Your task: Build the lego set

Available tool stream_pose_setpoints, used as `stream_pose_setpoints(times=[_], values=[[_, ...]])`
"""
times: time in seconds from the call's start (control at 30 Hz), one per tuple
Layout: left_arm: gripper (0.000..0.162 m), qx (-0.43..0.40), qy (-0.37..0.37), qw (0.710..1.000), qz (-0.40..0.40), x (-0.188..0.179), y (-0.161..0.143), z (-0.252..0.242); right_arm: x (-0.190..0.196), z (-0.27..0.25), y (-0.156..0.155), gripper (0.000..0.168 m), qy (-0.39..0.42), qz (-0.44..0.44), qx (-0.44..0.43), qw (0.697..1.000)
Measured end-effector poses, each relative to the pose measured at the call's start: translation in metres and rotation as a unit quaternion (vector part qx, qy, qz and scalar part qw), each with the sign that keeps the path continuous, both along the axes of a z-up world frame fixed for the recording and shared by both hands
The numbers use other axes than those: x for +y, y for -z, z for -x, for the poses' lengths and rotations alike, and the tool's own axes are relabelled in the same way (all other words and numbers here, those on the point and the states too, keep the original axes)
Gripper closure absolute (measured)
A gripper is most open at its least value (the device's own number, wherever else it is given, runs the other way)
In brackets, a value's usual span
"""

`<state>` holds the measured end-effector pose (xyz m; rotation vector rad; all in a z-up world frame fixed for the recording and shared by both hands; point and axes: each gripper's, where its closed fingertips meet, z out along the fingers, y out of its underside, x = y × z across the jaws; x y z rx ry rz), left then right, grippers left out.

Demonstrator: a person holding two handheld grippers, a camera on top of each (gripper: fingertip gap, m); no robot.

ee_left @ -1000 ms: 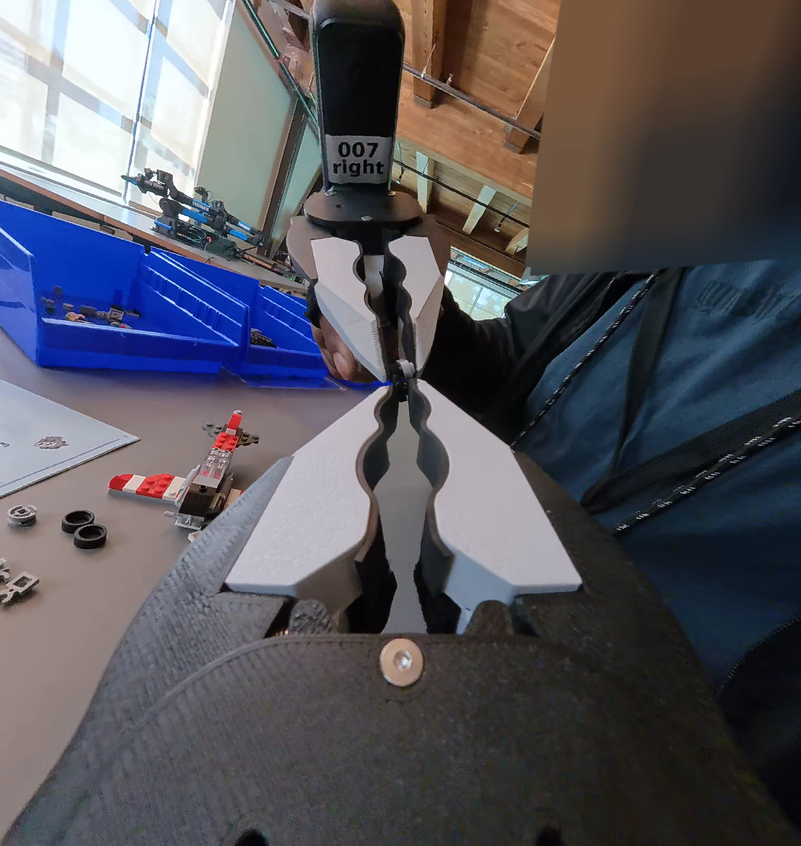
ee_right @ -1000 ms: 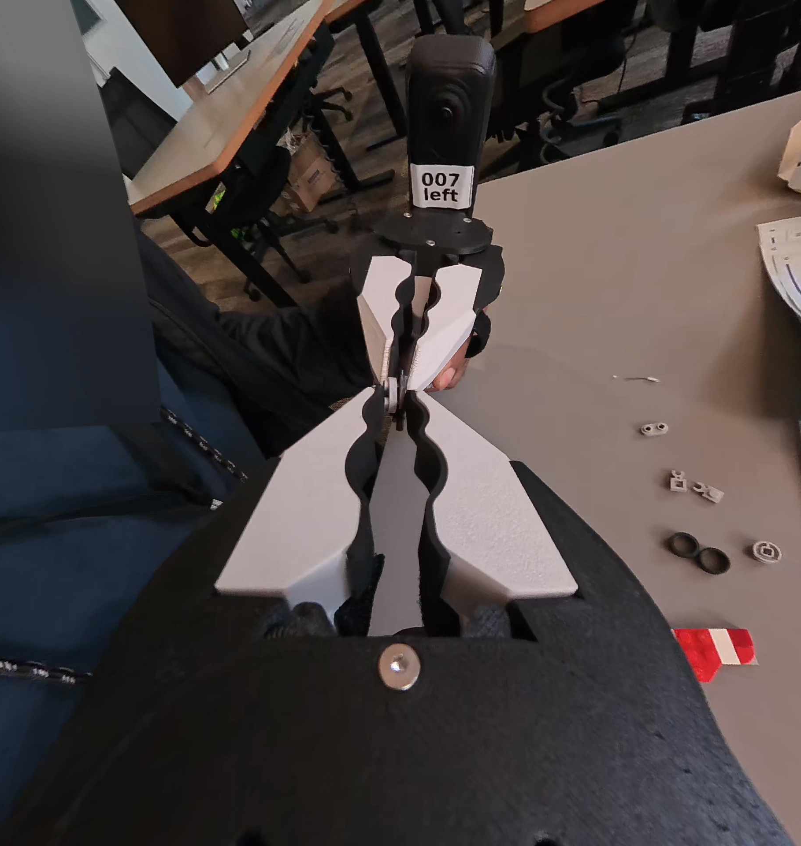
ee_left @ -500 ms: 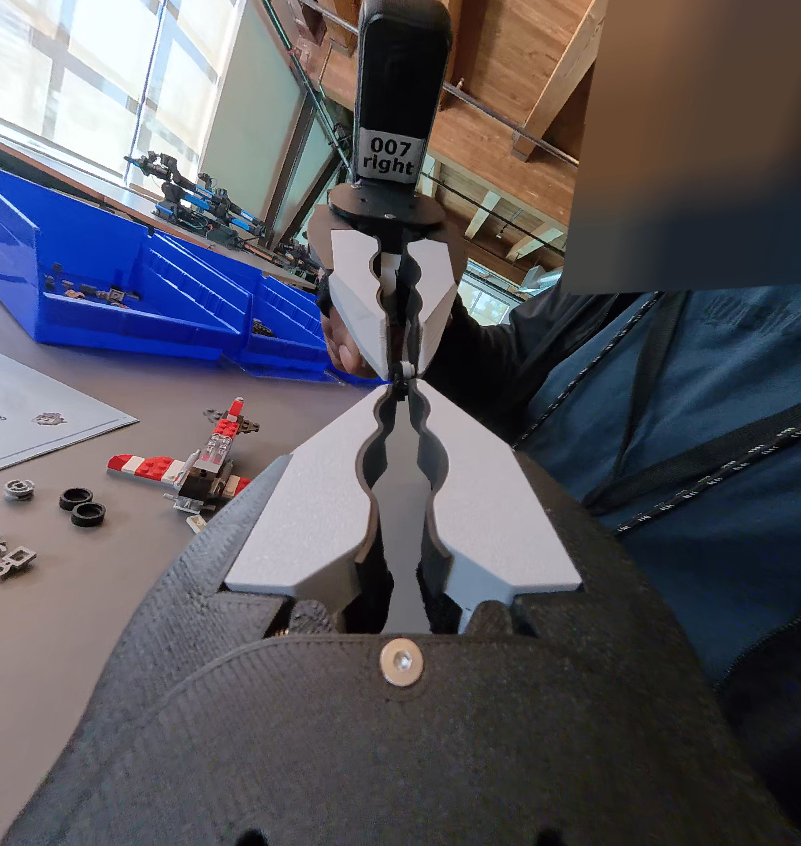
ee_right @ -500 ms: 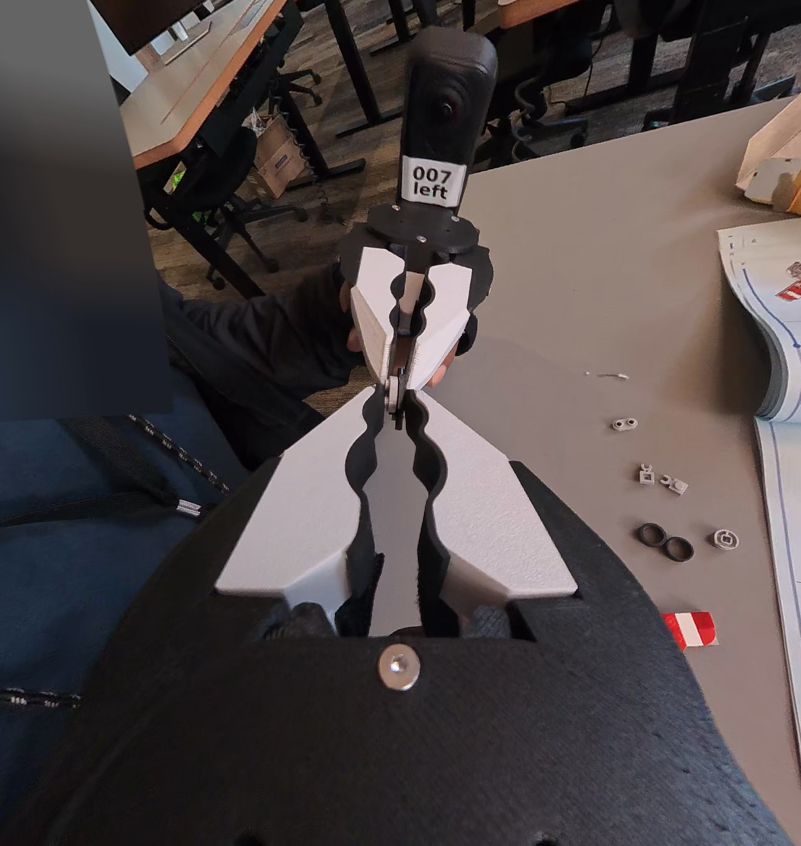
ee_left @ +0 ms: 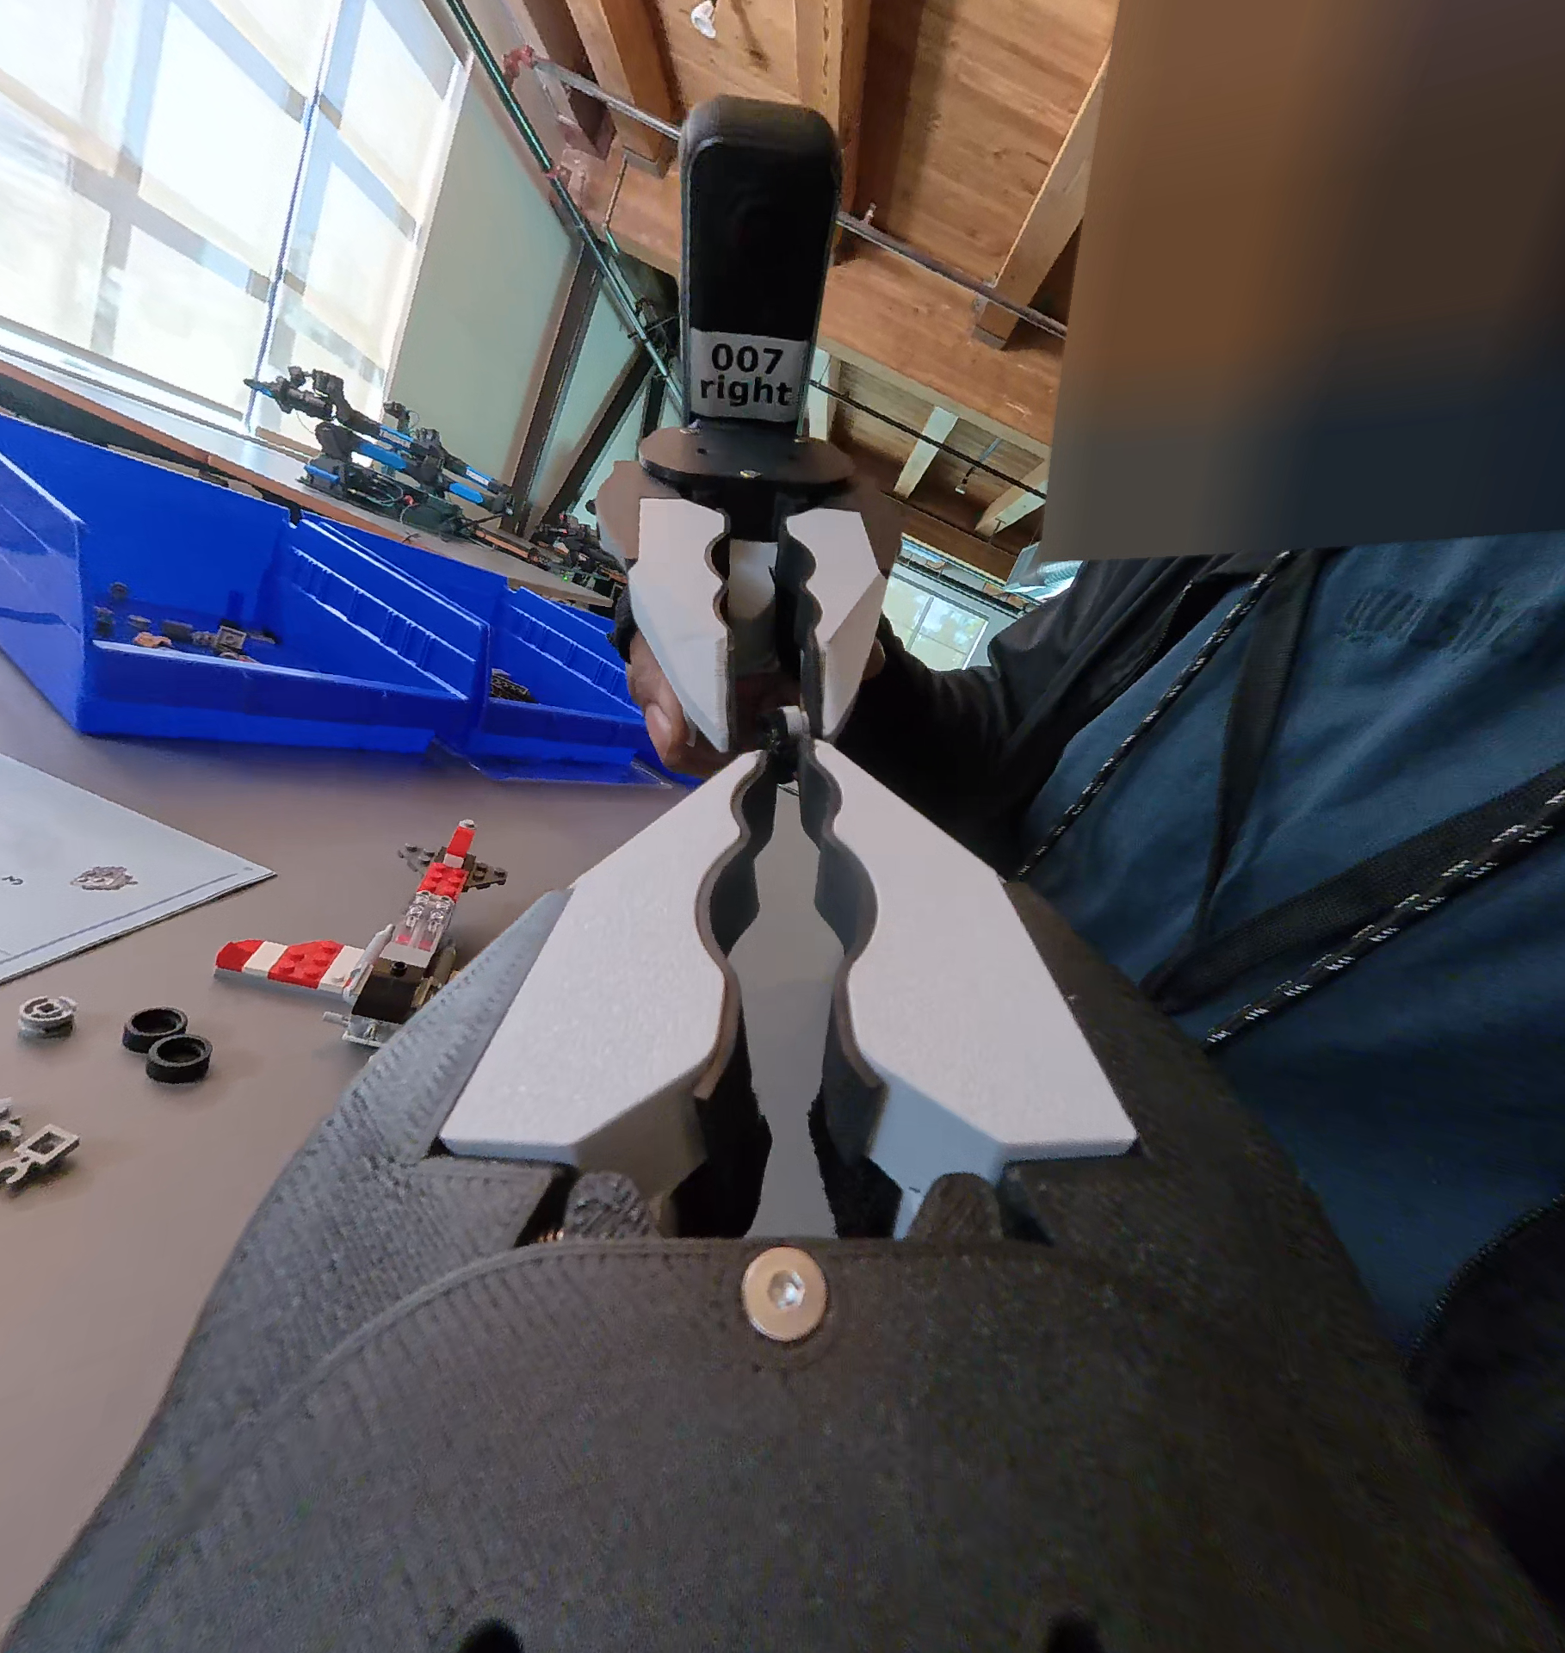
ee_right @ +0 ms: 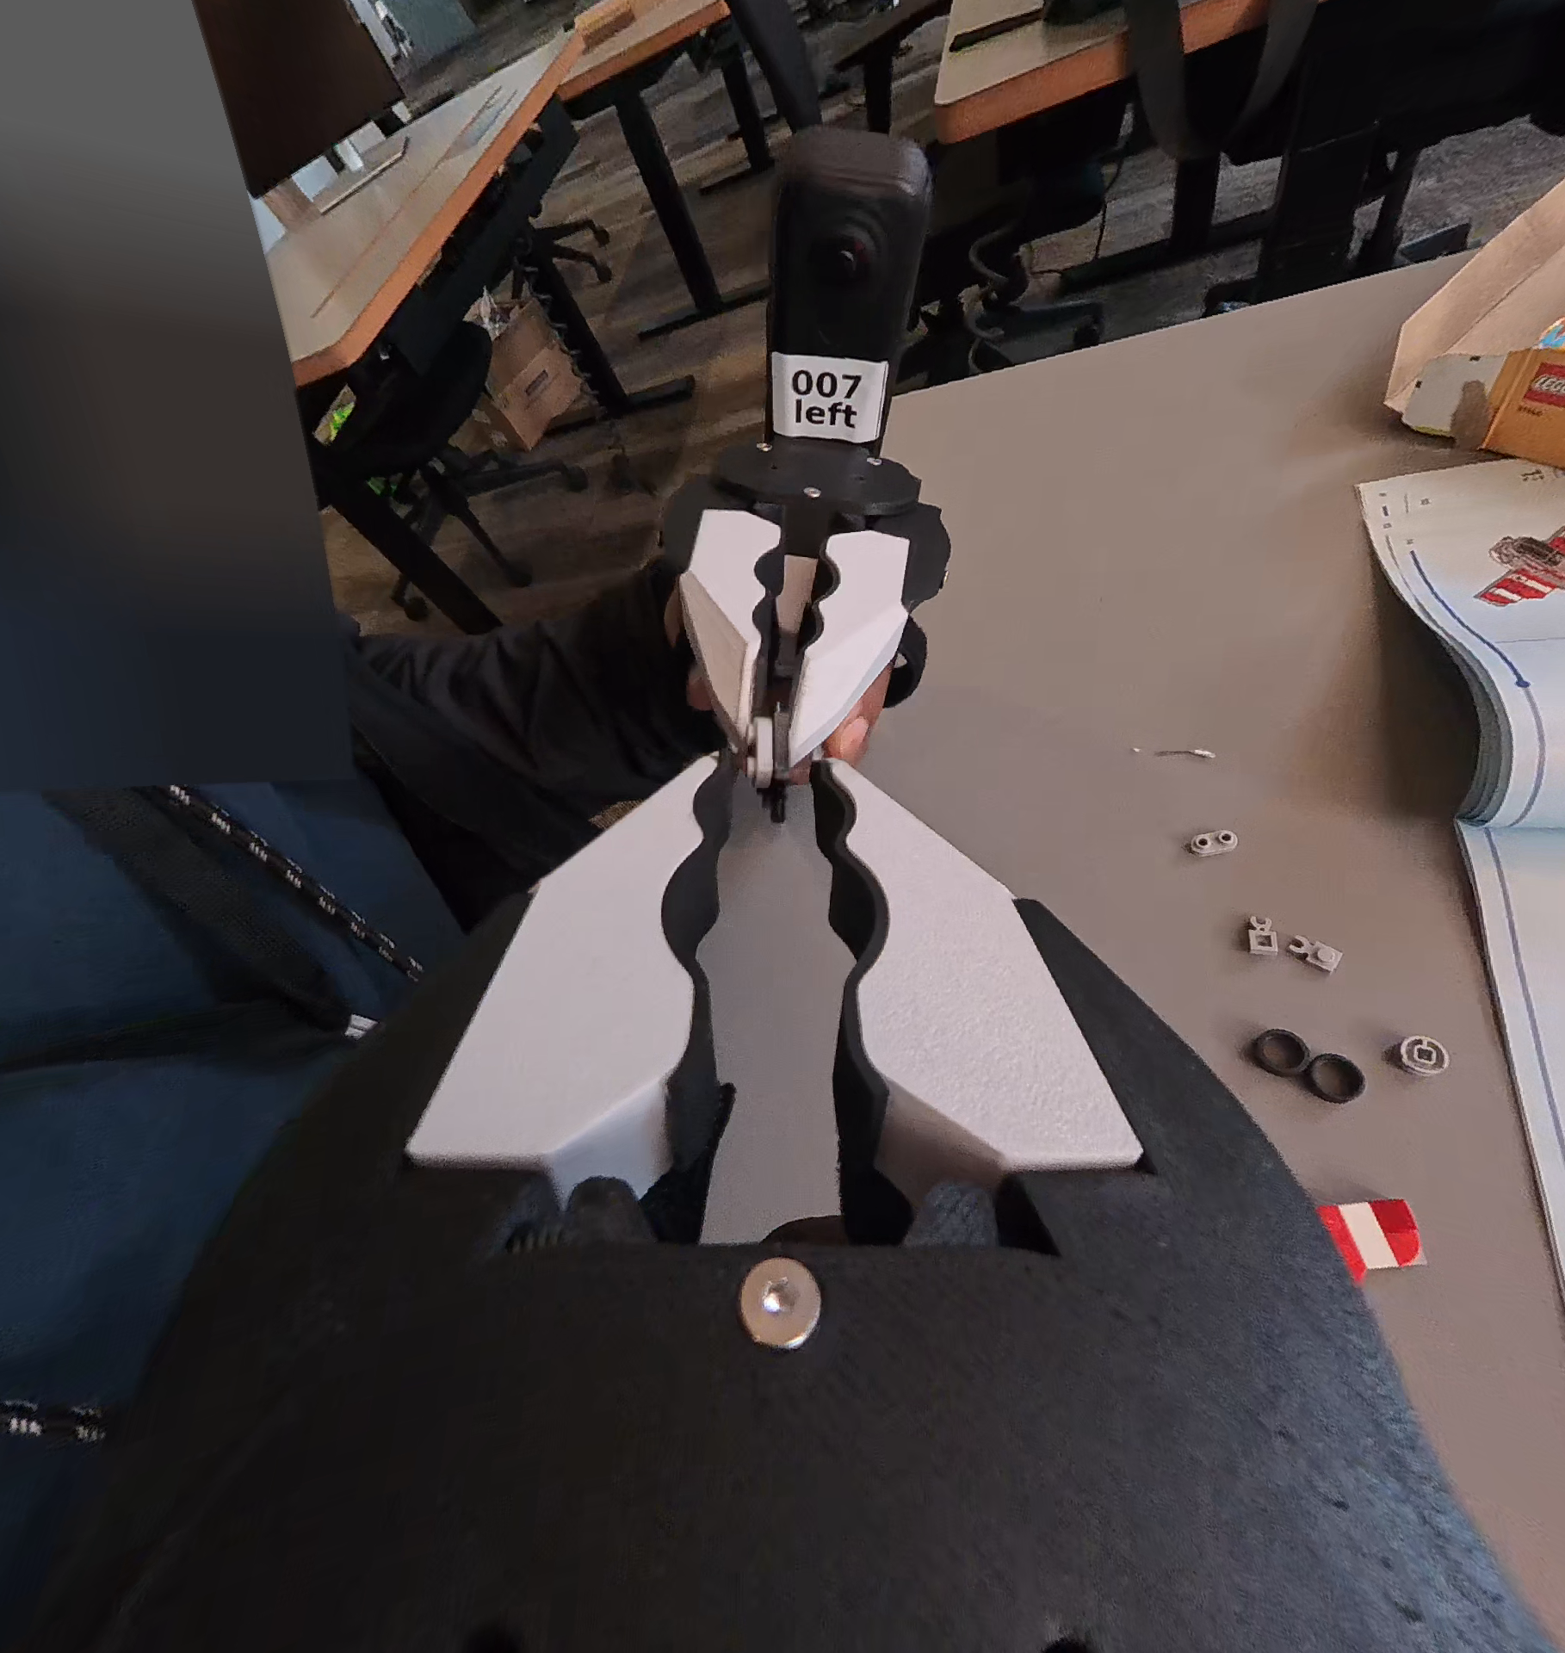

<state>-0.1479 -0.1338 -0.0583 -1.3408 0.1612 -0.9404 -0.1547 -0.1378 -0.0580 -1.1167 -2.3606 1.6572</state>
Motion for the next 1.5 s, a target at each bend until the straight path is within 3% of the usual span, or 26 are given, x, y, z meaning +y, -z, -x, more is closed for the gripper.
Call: stream_pose_setpoints(times=[0.17, 0.57, 0.9, 1.5], values=[[0.158, 0.005, 0.002, 1.0, -0.004, 0.0, -0.001, -0.002, -0.002, -0.002, -0.003, 0.16, -0.007, 0.023, -0.007, 1.0], [0.158, 0.005, 0.009, 1.0, 0.005, -0.001, 0.002, -0.003, -0.003, -0.004, 0.0, 0.16, -0.011, 0.037, -0.02, 0.999], [0.151, -0.12, -0.016, 0.991, 0.055, 0.005, 0.007, 0.031, 0.007, 0.01, 0.007, 0.16, -0.001, 0.064, -0.04, 0.997], [0.158, -0.132, 0.011, 0.987, 0.087, 0.008, 0.016, 0.024, 0.007, 0.019, 0.016, 0.16, -0.003, 0.064, -0.076, 0.995]])
